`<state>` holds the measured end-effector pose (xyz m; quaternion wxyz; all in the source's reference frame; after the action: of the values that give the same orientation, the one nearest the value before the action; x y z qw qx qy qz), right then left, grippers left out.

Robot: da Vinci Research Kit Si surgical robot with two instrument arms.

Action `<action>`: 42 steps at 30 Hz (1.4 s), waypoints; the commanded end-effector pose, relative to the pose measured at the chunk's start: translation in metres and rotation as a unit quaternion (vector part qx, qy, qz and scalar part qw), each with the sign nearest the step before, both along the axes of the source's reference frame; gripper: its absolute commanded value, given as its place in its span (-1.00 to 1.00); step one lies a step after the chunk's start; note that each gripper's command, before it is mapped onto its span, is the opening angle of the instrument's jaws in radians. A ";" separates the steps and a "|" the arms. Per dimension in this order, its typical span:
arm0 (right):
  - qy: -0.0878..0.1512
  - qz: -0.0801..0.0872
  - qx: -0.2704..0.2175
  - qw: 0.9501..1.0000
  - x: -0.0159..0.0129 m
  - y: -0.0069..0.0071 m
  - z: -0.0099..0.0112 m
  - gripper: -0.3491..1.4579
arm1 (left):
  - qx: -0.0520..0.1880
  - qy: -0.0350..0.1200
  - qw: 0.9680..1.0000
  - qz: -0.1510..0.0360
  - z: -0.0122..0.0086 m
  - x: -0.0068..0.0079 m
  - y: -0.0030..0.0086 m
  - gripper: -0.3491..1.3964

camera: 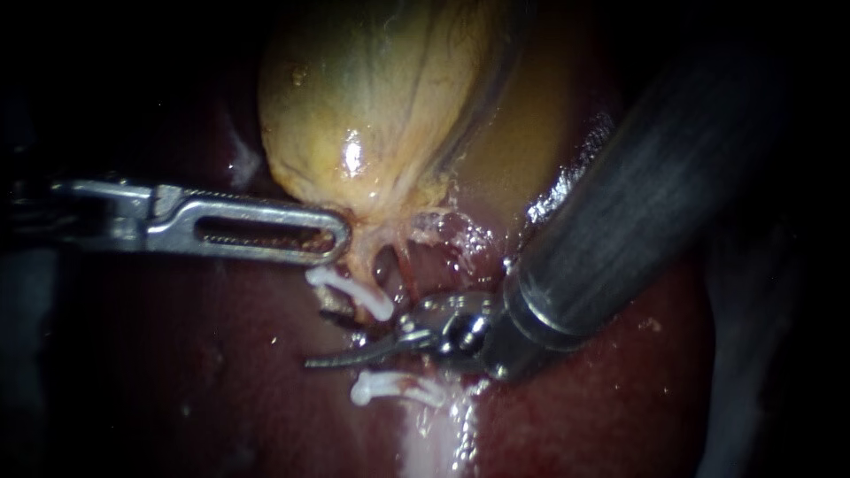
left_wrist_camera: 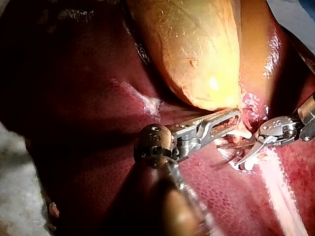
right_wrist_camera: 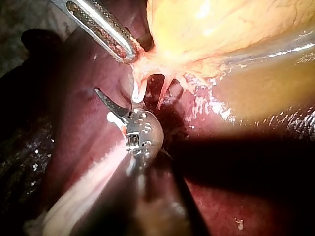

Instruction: Go back from the cut left tube

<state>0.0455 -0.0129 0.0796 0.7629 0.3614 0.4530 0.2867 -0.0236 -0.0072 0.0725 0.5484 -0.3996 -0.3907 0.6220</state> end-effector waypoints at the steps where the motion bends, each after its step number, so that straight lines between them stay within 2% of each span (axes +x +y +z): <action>1: 0.000 0.000 0.000 1.000 0.0000 0.0000 -0.0002 0.97 | 0.000 0.000 1.000 0.000 0.0001 0.0000 0.0000 -1.00; 10: 0.008 -0.011 -0.012 1.000 -0.0013 -0.0007 -0.0015 0.97 | 0.000 0.001 1.000 -0.001 0.0003 0.0002 0.0001 -1.00; 21: 0.023 -0.030 -0.028 0.999 -0.0062 0.0004 -0.0036 0.97 | 0.000 0.001 1.000 -0.001 0.0003 0.0002 0.0001 -1.00; 27: 0.024 -0.031 -0.053 0.998 -0.0093 0.0023 -0.0058 0.97 | 0.000 0.001 1.000 -0.001 0.0003 0.0002 0.0001 -1.00; 32: 0.030 -0.039 -0.126 0.991 -0.0123 0.0049 -0.0076 0.97 | 0.000 0.001 1.000 -0.001 0.0003 0.0002 0.0001 -1.00; 39: 0.037 -0.032 -0.161 0.986 -0.0159 0.0079 -0.0097 0.97 | -0.001 0.001 1.000 -0.001 0.0003 0.0002 0.0001 -1.00; 42: 0.046 -0.038 -0.181 0.982 -0.0171 0.0088 -0.0104 0.97 | -0.001 0.001 1.000 -0.001 0.0004 0.0002 0.0001 -1.00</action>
<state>0.0282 -0.0038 0.0690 0.8048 0.2443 0.5199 0.1496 -0.0235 -0.0071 0.0729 0.5492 -0.3999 -0.3895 0.6219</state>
